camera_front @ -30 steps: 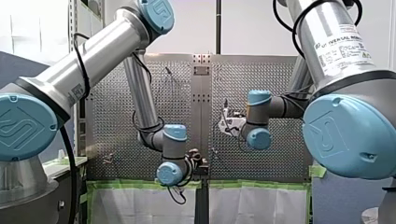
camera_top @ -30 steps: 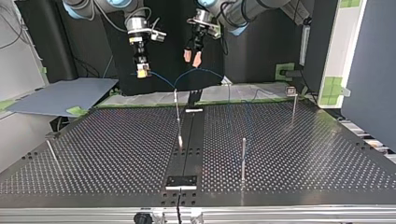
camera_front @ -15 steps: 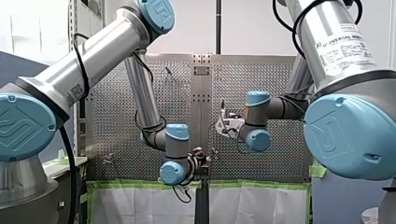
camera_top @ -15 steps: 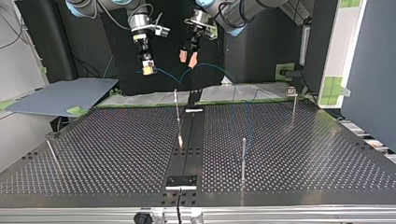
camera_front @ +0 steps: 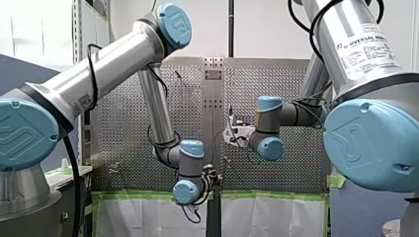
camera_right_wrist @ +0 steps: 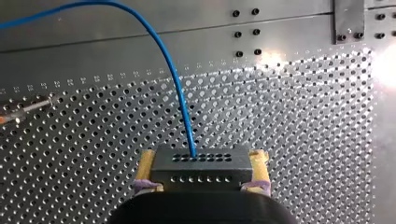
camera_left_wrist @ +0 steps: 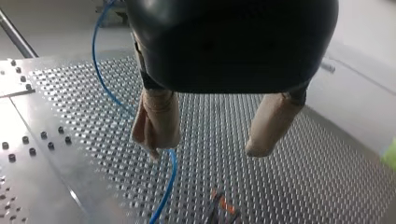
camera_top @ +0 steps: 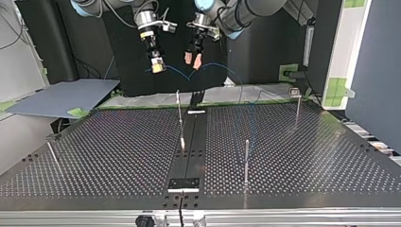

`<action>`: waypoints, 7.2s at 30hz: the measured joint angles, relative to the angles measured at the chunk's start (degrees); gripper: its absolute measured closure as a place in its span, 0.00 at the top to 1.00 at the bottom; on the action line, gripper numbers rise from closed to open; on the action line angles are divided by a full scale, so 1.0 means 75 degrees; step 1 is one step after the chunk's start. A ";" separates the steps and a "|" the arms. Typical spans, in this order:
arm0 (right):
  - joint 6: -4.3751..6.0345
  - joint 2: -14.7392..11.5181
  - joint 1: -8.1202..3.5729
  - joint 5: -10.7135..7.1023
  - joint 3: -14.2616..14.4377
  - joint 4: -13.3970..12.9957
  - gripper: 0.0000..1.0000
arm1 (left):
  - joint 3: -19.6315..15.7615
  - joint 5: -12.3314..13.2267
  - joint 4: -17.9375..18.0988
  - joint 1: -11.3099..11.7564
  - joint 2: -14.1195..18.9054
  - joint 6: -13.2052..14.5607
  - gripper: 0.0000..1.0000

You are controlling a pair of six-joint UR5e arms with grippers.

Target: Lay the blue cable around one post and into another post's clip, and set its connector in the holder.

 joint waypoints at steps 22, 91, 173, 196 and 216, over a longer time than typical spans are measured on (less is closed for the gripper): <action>0.0130 -0.0004 0.0301 0.0030 0.0000 0.0065 0.12 | 0.0537 -0.0561 -0.0315 0.0299 -0.0049 0.0094 1.00; 0.0356 0.0610 -0.1877 0.1376 0.0245 -0.0290 0.12 | 0.0928 -0.1008 -0.0950 0.1174 -0.0035 0.1896 0.00; 0.0096 0.2676 -0.2921 0.0867 -0.2278 0.0976 0.12 | 0.1935 0.0737 -0.1582 0.1367 -0.0279 0.4321 0.00; 0.0042 0.2748 -0.2858 0.0735 -0.2284 0.0910 0.12 | 0.2520 0.0984 -0.1747 0.1588 -0.0799 0.3726 0.00; 0.0030 0.2790 -0.2916 0.0719 -0.2287 0.0790 0.12 | 0.3086 0.1035 -0.2054 0.1745 -0.0964 0.3653 0.00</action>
